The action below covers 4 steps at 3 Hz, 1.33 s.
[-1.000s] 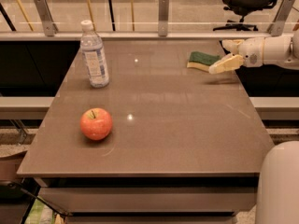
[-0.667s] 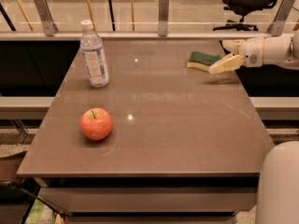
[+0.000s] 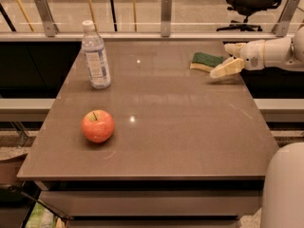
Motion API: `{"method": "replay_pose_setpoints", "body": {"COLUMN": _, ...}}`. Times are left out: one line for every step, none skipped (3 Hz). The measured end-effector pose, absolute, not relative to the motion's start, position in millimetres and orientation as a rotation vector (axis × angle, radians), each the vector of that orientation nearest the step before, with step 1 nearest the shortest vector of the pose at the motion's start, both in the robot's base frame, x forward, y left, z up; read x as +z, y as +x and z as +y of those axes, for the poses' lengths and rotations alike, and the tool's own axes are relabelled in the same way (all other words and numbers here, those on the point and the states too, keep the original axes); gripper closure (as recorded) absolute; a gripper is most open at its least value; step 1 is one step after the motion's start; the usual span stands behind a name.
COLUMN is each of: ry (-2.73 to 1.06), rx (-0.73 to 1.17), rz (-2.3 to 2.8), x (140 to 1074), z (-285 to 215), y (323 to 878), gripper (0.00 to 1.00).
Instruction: Move sponge near apple
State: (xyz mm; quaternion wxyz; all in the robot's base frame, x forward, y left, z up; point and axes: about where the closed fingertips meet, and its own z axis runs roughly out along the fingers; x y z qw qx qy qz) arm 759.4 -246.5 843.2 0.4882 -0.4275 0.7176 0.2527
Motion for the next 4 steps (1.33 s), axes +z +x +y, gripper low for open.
{"method": "replay_pose_setpoints", "body": {"ry": -1.043, "rx": 0.602, "rz": 1.758, "x": 838, "z": -244, "y": 760, "gripper": 0.00}}
{"method": "replay_pose_setpoints", "body": {"ry": -1.059, "rx": 0.597, "rz": 1.763, "x": 835, "z": -237, "y": 761, "gripper": 0.00}}
{"method": "replay_pose_setpoints", "body": {"ry": -1.064, "rx": 0.598, "rz": 1.763, "x": 835, "z": -236, "y": 761, "gripper": 0.00}}
{"method": "replay_pose_setpoints", "body": {"ry": -1.067, "rx": 0.604, "rz": 1.762, "x": 833, "z": -232, "y": 762, "gripper": 0.17}}
